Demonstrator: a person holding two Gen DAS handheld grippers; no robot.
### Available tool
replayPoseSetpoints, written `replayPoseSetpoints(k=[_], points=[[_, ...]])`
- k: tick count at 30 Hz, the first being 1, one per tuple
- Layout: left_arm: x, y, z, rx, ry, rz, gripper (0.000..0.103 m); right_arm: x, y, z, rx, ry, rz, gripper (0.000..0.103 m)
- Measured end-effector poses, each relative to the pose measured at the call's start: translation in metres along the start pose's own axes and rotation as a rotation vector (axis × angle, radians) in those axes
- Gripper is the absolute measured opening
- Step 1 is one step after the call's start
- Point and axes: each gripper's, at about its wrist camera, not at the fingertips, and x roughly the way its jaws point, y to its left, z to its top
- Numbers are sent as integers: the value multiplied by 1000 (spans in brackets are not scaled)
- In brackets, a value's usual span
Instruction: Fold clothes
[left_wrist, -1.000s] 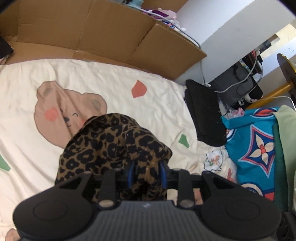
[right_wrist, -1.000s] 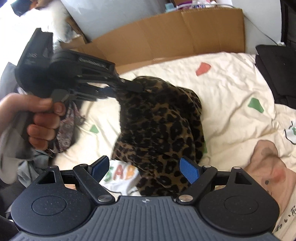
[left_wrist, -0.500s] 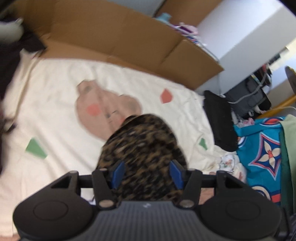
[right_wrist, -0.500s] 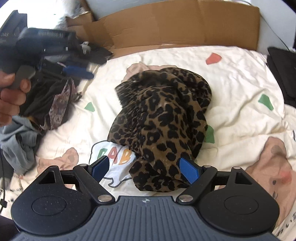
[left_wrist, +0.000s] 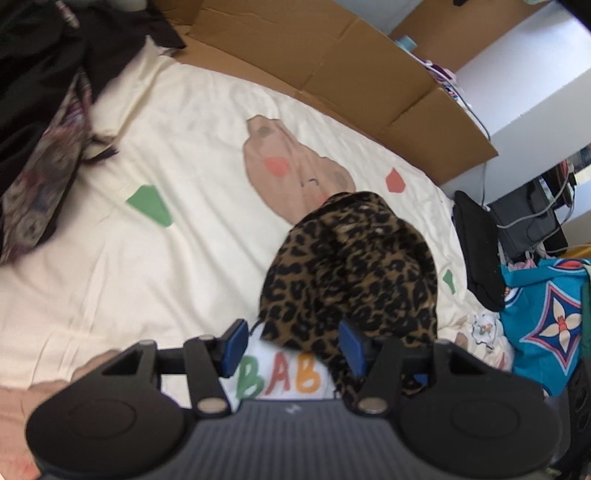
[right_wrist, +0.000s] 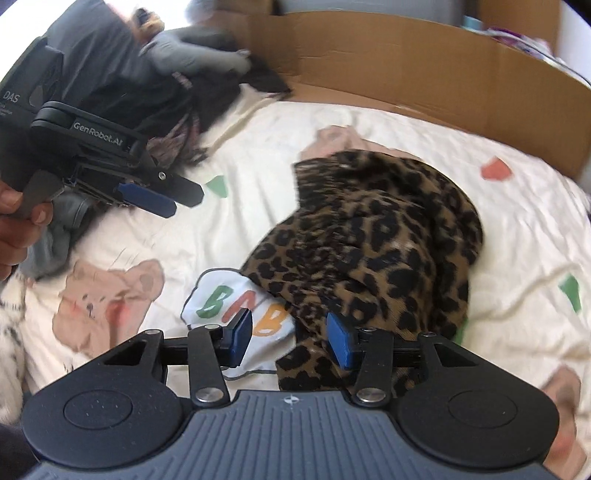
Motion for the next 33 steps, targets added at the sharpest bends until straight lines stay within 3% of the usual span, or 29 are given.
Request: replayPoseSetpoints(k=[4,13,21,26,28,33], points=[[0,14,-22,-38,-19,-7,58,15,10,2,-100,38,37,49],[18,47,-61,-170,-61,-29,58,43,-1,0,-341,141,-19,48],[34,51,-63,-164,-56,-54,58,46,0,-3,-520,175,-80,47],[38,48,-65,-159,-56,-65,58,52,-11,-4,-499,177,-165,48],[38,47,-67,-158,-55,-69,58,53,-14,-3,-501,185,-158,48],[37,42,-69,-153,-50,-64,58,51,2,-12,-616,152,-187,48]])
